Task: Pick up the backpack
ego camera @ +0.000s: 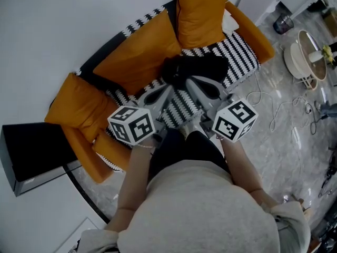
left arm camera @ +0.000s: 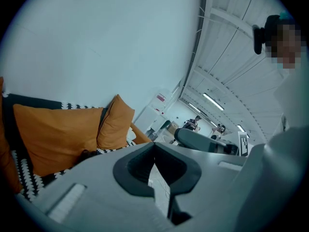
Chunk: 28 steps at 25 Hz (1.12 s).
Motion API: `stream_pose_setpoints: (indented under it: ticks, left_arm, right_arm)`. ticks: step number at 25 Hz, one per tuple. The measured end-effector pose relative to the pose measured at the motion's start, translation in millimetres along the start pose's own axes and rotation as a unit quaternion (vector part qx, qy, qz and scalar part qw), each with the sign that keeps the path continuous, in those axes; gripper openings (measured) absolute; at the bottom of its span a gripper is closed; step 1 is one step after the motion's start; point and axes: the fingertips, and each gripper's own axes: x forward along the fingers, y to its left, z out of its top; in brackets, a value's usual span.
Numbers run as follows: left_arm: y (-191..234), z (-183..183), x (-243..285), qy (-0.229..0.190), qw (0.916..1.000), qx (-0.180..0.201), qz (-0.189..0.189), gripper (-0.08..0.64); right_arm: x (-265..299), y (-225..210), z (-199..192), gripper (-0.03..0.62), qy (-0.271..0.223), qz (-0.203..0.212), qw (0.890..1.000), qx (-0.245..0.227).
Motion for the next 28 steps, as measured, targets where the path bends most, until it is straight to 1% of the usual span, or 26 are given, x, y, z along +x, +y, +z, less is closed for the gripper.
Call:
stream_pose_setpoints:
  ticks: [6, 10, 12, 20, 24, 28]
  left_arm:
    - [18.6, -3.3, 6.2, 0.011, 0.9998, -0.015, 0.006, 0.003]
    - [41.0, 0.8, 15.2, 0.015, 0.9991, -0.040, 0.005, 0.004]
    - [53.8, -1.1, 21.5, 0.021, 0.9988, -0.044, 0.004, 0.005]
    - [98.6, -19.9, 48.7, 0.057, 0.9958, -0.072, 0.003, 0.004]
    - [113.7, -29.7, 56.5, 0.073, 0.9935, -0.087, 0.004, 0.005]
    - [132.8, -37.5, 67.4, 0.084, 0.9921, -0.093, 0.002, 0.004]
  right_arm:
    - [13.6, -11.9, -8.7, 0.003, 0.013, -0.005, 1.000, 0.013]
    - [36.3, -23.0, -10.6, 0.003, 0.020, -0.008, 1.000, 0.022]
    - [47.7, -28.9, -13.9, 0.003, 0.021, -0.008, 0.999, 0.025]
    - [75.0, -60.8, -49.6, 0.003, 0.054, -0.021, 0.997, 0.047]
    - [84.7, -74.3, -65.5, 0.003, 0.071, -0.027, 0.995, 0.058]
    - [101.3, -92.7, -75.2, 0.003, 0.078, -0.032, 0.995, 0.058]
